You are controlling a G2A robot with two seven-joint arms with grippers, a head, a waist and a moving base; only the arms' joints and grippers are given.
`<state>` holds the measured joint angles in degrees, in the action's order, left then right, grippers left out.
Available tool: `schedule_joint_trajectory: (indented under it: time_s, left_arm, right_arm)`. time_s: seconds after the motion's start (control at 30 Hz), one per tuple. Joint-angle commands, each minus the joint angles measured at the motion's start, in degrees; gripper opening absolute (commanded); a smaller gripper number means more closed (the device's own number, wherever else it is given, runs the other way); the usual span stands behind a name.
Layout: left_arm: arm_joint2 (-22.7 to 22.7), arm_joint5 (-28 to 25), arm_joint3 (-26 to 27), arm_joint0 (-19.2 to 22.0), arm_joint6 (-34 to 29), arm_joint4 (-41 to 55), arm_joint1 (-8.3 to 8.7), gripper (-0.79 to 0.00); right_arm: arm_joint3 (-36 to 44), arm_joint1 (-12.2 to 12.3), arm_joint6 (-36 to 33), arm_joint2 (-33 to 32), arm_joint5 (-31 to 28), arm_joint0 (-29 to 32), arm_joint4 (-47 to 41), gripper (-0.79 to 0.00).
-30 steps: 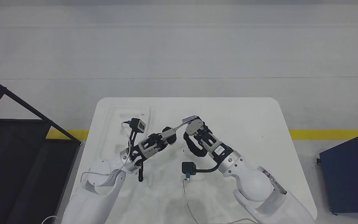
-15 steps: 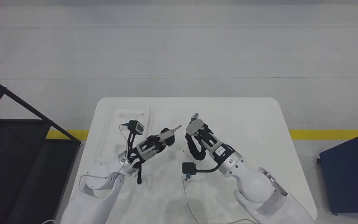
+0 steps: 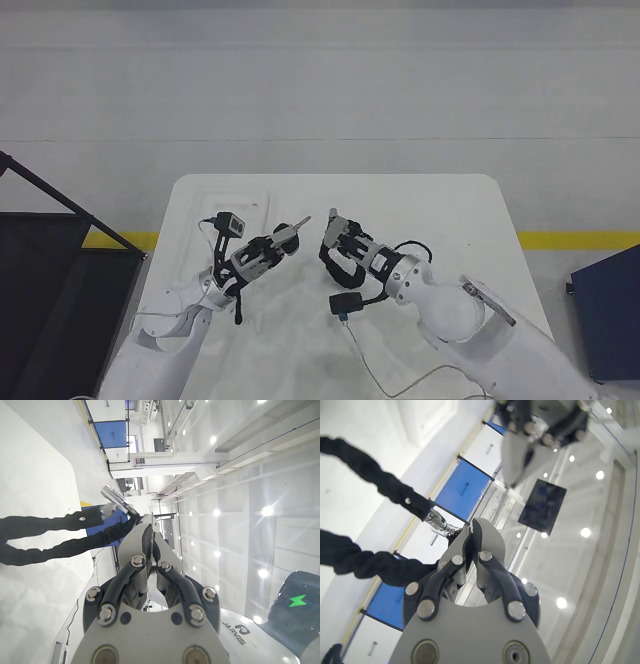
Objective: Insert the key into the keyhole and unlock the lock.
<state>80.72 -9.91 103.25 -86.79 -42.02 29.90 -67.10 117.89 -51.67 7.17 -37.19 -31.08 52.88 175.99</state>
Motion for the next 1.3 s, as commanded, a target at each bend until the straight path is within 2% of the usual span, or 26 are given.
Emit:
schedule_joint_trajectory:
  time_s: [0.0, 0.1, 0.13, 0.2, 0.47, 0.57, 0.63, 0.73, 0.9, 1.0, 1.2, 1.23, 1.27]
  left_arm:
    - [0.21, -0.06, -0.01, -0.05, -0.11, 0.14, 0.04, -0.785]
    - [0.57, -0.34, 0.11, -0.31, -0.12, 0.47, 0.1, -0.785]
    - [0.67, -0.38, 0.2, -0.44, -0.11, 0.58, 0.12, -0.785]
    - [0.83, -0.21, 0.33, -0.67, -0.07, 0.68, 0.16, -0.785]
    - [0.83, -0.21, 0.33, -0.67, -0.07, 0.68, 0.16, -0.785]
    - [0.58, 0.69, 1.24, -1.57, -0.38, 1.68, 0.18, -0.785]
    - [0.53, 1.26, 1.6, -1.91, -0.58, 2.36, 0.2, -0.785]
    - [0.5, 1.4, 1.71, -1.96, -0.86, 2.8, 0.23, -0.785]
    - [0.48, 0.8, 1.82, -2.21, 0.0, 3.21, 0.21, -0.785]
    - [0.62, 0.47, 1.82, -2.37, 0.34, 3.42, 0.22, -0.785]
    - [1.3, -0.17, 1.46, -2.57, 0.91, 4.5, 0.24, -0.785]
    - [1.55, -0.38, 1.3, -2.58, 0.98, 4.77, 0.25, -0.785]
    - [1.73, -0.51, 1.19, -2.58, 0.97, 4.98, 0.26, -0.785]
  right_arm:
    - [0.06, 2.83, -6.19, 10.46, -6.38, -9.0, 0.01, -0.785]
    - [0.79, 5.82, -16.63, 24.52, -14.97, -19.78, 0.01, -0.785]
    - [1.28, 6.47, -19.09, 27.45, -17.89, -22.83, 0.01, -0.785]
    - [2.39, 7.35, -19.34, 27.45, -22.12, -24.62, 0.01, -0.785]
    - [2.39, 7.35, -19.34, 27.45, -22.12, -24.62, 0.01, -0.785]
    - [7.31, 8.48, -14.63, 27.45, -16.6, -29.47, 0.01, -0.785]
    - [9.67, 9.55, -11.21, 27.45, -11.18, -30.74, 0.01, -0.785]
    - [12.73, 10.81, -7.66, 27.45, -7.25, -32.17, 0.01, -0.785]
    - [12.83, 11.9, 1.41, 27.45, -2.01, -32.41, 0.01, -0.785]
    - [10.52, 12.26, 1.27, 27.45, -2.31, -30.99, 0.01, -0.785]
    - [2.53, 10.81, -2.23, 27.45, -7.07, -20.17, -0.2, -0.785]
    - [0.61, 10.32, -0.7, 27.03, -8.49, -18.87, -4.73, -0.72]
    - [0.05, 9.78, -0.06, 25.95, -8.97, -19.13, -7.05, -0.499]
